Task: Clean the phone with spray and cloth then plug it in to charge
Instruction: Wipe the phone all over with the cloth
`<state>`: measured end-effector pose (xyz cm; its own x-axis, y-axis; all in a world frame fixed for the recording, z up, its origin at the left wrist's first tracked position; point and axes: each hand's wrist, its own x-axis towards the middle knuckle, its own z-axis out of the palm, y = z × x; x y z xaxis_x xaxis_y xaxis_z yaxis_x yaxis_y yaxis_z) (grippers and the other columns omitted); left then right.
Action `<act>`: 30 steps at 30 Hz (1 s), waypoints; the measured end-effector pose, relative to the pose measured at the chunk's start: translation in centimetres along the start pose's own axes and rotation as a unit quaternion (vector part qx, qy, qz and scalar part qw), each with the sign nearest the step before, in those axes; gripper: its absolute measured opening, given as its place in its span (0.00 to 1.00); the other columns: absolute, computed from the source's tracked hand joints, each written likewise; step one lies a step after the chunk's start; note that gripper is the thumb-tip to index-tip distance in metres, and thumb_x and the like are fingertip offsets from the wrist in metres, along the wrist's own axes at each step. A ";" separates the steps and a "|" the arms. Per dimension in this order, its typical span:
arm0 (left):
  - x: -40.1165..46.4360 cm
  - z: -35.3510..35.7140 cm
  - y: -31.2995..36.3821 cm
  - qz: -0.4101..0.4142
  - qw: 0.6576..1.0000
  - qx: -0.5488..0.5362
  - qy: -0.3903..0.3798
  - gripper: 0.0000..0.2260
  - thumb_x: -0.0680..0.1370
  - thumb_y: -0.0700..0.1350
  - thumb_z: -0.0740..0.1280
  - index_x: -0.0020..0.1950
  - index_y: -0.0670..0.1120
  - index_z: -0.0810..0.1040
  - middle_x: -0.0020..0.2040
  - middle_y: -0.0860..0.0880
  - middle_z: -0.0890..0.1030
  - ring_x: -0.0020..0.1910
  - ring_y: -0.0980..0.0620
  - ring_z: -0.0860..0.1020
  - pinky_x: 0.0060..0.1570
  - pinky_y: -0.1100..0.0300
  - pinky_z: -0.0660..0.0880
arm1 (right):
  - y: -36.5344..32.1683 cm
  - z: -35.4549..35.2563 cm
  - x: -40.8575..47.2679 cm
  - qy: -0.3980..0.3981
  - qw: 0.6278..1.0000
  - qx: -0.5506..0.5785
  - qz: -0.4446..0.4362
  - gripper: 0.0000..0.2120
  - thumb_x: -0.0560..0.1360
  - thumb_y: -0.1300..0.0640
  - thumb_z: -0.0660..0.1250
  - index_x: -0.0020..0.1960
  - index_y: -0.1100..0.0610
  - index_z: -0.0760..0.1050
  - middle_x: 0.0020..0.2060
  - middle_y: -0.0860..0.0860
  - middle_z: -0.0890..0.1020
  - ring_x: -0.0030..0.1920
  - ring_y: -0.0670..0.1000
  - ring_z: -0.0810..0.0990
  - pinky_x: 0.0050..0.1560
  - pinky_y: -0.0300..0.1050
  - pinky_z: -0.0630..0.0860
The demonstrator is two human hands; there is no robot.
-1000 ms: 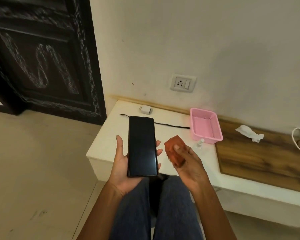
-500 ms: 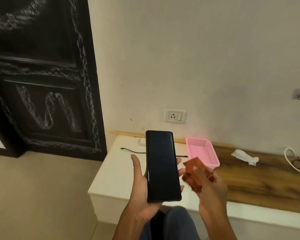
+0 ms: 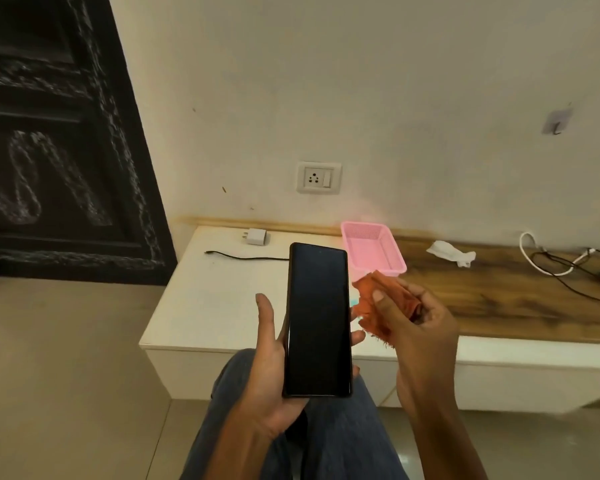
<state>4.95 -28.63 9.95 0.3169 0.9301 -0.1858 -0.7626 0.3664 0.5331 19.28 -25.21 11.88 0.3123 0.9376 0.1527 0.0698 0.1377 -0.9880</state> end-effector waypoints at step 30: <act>0.4 -0.7 -0.4 -0.017 0.999 -0.044 -0.002 0.42 0.63 0.74 0.51 0.68 0.52 0.72 0.60 0.42 0.81 0.56 0.41 0.81 0.42 0.46 0.80 | -1.4 3.9 0.8 -0.037 0.911 -0.265 -0.313 0.09 0.74 0.62 0.67 0.53 0.58 0.81 0.50 0.51 0.83 0.51 0.44 0.78 0.54 0.42 0.77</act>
<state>4.96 -28.38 9.11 0.3458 0.9167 -0.2003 -0.7980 0.3997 0.4512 15.77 -23.40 13.27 -0.0094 0.7505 0.6608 0.6658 0.4977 -0.5559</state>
